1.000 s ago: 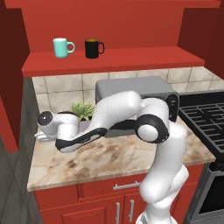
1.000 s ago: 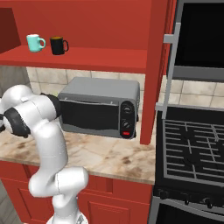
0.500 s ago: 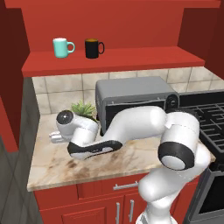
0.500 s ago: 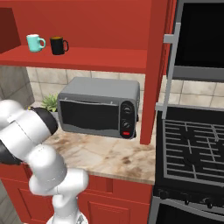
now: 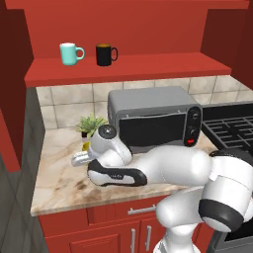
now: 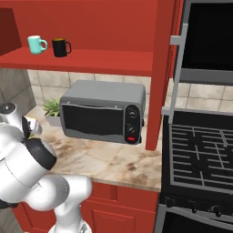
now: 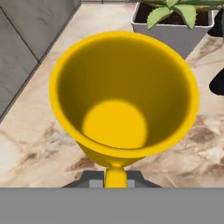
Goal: Pick the mug on the counter and place it in the cabinet with the handle facing the right, like the mugs already inside.
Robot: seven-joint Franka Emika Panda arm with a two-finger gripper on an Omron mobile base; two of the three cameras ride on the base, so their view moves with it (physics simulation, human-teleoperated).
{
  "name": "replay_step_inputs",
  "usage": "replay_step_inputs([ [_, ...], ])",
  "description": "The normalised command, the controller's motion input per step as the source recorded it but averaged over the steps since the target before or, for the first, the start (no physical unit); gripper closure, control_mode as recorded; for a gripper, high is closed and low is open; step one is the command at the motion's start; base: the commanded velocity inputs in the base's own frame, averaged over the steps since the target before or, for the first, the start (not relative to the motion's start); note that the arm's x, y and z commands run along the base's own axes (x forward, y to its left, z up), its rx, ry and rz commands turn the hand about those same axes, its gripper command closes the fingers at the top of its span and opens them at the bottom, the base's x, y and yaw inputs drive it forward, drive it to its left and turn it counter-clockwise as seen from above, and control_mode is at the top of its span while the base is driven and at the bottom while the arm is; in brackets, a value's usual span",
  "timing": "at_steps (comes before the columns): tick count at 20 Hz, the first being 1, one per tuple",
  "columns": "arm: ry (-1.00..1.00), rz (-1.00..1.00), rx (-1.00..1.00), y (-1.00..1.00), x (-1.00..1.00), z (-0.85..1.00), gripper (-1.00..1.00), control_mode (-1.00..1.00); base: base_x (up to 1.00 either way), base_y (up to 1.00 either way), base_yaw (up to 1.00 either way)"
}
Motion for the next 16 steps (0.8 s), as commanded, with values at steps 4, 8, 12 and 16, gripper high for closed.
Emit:
replay_step_inputs([
  [4, 0.02, 0.47, 0.0, 0.0, -0.04, 0.04, 1.0, -1.0, 0.0, 0.0, 0.0],
  [8, 0.0, 0.5, -0.03, -0.01, -0.04, 0.19, 1.0, -1.0, 0.0, 0.0, 0.0],
  [12, -0.05, 0.39, -0.04, -0.1, -0.23, 0.23, 1.0, -1.0, 0.0, 0.0, 0.0],
  [16, -0.01, 0.23, -0.1, -0.03, -0.17, 0.34, 1.0, -1.0, 0.0, 0.0, 0.0],
])
